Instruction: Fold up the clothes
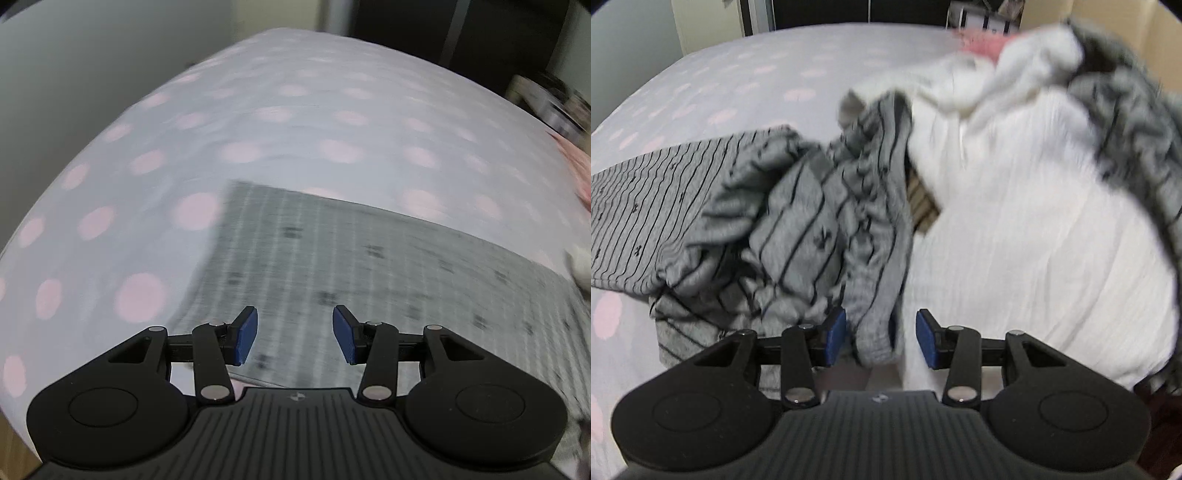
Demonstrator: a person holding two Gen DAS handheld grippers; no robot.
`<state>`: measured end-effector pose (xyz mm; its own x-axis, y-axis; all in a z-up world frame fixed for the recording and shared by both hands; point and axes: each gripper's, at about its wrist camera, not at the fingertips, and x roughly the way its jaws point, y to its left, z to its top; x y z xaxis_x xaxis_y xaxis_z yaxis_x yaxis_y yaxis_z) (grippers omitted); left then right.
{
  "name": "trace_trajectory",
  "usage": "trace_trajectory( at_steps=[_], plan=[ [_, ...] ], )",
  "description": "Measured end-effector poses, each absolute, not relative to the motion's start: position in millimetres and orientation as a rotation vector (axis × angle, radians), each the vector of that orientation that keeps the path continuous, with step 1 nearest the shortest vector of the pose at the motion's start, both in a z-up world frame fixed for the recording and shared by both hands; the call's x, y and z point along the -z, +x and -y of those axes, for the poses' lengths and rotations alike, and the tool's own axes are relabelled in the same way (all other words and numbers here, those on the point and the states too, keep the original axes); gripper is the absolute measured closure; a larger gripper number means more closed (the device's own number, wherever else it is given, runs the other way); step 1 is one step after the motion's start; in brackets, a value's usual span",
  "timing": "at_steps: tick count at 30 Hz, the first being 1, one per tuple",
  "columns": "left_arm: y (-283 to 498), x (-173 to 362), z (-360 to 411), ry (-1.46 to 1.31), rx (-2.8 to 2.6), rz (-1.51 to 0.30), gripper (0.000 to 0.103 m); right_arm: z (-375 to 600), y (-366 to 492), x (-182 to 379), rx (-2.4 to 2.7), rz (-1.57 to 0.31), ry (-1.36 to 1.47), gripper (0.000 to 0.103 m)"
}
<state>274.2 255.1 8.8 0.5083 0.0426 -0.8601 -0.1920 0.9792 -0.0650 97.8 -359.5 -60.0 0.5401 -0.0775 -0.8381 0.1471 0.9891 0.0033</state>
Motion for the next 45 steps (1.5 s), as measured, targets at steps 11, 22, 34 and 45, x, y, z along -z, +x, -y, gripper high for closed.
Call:
trace_trajectory(
  at_steps=[11,22,34,45],
  plan=[
    [231.2,29.7,-47.5,-0.003,0.353,-1.132,0.058,386.9,75.3,64.5,0.070,-0.958,0.222,0.058],
    [201.2,122.1,67.9,-0.185,0.453,-1.220,0.058,396.6,72.4,68.7,0.007,-0.944,0.319,0.058],
    [188.3,160.9,79.6,-0.384,0.367,-1.209,0.101,412.1,73.0,71.8,-0.015,-0.918,0.546,0.078],
    [138.5,54.2,3.6,-0.376,0.497,-1.138,0.102,425.3,70.4,17.4,0.151,-0.677,0.446,0.081]
  ],
)
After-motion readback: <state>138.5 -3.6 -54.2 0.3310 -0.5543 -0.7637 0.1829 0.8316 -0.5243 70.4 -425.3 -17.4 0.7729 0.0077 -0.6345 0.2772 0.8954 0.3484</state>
